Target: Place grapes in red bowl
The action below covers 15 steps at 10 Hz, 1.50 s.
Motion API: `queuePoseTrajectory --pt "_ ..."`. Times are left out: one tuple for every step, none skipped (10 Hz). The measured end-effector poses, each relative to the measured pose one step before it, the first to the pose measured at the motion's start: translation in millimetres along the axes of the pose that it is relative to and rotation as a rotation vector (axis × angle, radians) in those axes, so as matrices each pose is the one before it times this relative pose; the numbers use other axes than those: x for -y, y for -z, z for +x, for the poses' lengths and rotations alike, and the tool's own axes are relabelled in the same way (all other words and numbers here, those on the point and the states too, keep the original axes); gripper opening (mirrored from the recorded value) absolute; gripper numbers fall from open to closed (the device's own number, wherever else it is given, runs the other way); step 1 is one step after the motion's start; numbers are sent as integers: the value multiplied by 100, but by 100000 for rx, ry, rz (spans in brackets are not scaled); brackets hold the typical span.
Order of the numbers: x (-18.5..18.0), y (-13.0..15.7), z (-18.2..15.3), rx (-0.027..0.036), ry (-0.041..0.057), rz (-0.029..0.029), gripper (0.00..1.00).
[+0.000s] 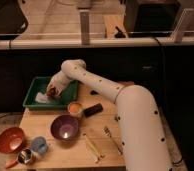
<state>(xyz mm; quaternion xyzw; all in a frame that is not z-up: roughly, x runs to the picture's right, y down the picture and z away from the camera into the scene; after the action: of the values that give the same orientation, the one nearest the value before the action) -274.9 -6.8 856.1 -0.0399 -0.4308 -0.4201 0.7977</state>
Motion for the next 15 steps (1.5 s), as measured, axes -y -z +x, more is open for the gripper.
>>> queuePoseTrajectory --pt "858 26 -289 1498 2114 -797 0" --pt "581 -37 -374 1576 1817 -487 0" --pt "344 0 -210 368 686 -1362 0" --pt "599 -398 -263 -1420 -2791 -3784 0" --pt "552 -739 -395 -1713 -5546 -2039 0" --pt "31 -506 20 -1360 -5538 -349 0" --pt "253 -444 -42 -4235 -9941 -466 0" --pt "680 -559 -762 -3358 -8965 -205 0" --pt "534 -311 -1114 -472 -6312 410 0" --pt "67 -97 -1036 1099 -2064 366 0" --pt "94 158 -1056 1306 638 431 0" --pt "1 10 -941 969 2295 -299 0" --pt "4 38 -921 605 2648 -507 0" --pt "-194 -81 -1569 -452 5587 -2520 0" --pt "-202 -59 -1690 -801 5041 -2384 0"
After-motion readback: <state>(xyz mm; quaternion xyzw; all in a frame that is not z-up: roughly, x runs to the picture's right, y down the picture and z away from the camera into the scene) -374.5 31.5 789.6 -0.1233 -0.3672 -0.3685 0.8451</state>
